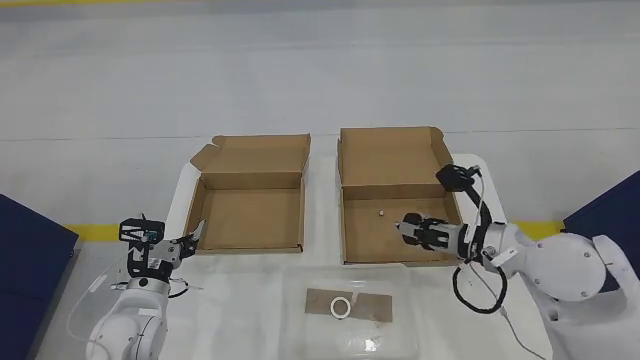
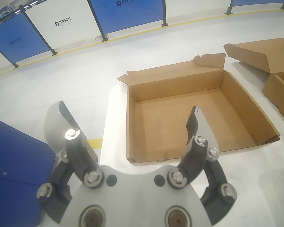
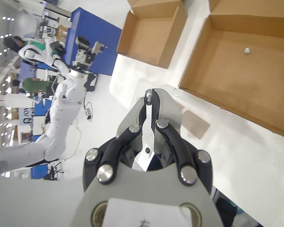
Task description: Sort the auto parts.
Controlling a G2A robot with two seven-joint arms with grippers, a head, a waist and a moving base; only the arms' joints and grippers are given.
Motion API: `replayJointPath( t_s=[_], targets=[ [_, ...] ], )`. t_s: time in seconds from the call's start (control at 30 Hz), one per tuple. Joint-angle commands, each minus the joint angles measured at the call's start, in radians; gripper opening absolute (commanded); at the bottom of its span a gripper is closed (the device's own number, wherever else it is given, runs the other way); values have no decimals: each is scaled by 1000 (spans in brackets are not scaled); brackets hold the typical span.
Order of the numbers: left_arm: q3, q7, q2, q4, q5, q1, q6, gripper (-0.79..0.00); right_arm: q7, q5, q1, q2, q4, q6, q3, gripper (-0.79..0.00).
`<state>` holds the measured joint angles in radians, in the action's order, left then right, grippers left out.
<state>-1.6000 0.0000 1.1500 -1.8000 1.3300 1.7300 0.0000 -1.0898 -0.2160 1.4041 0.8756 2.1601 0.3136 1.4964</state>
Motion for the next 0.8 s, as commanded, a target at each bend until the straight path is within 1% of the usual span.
replayJointPath(
  t_s=[0.0, 0.13, 0.23, 0.37, 0.43, 0.47, 0.53, 0.57, 0.77],
  targets=[
    [0, 0, 0, 0, 0, 0, 0, 0, -26, -63, -72, -1, -40, 47, -42, -785],
    [0, 0, 0, 0, 0, 0, 0, 0, -114, -237, -232, 1, -142, 108, -169, -785],
    [0, 0, 0, 0, 0, 0, 0, 0, -170, -305, -354, 13, -241, 131, -280, -785],
    [0, 0, 0, 0, 0, 0, 0, 0, -206, -403, -492, 38, -373, 149, -423, -785],
    [0, 0, 0, 0, 0, 0, 0, 0, -233, -479, -548, 51, -437, 156, -501, -785],
    [0, 0, 0, 0, 0, 0, 0, 0, -241, -481, -572, 61, -467, 163, -532, -785],
    [0, 0, 0, 0, 0, 0, 0, 0, -252, -505, -615, 79, -530, 154, -595, -785],
    [0, 0, 0, 0, 0, 0, 0, 0, -252, -510, -621, 81, -540, 152, -604, -785],
    [0, 0, 0, 0, 0, 0, 0, 0, -252, -510, -621, 81, -540, 152, -604, -785]
  ],
)
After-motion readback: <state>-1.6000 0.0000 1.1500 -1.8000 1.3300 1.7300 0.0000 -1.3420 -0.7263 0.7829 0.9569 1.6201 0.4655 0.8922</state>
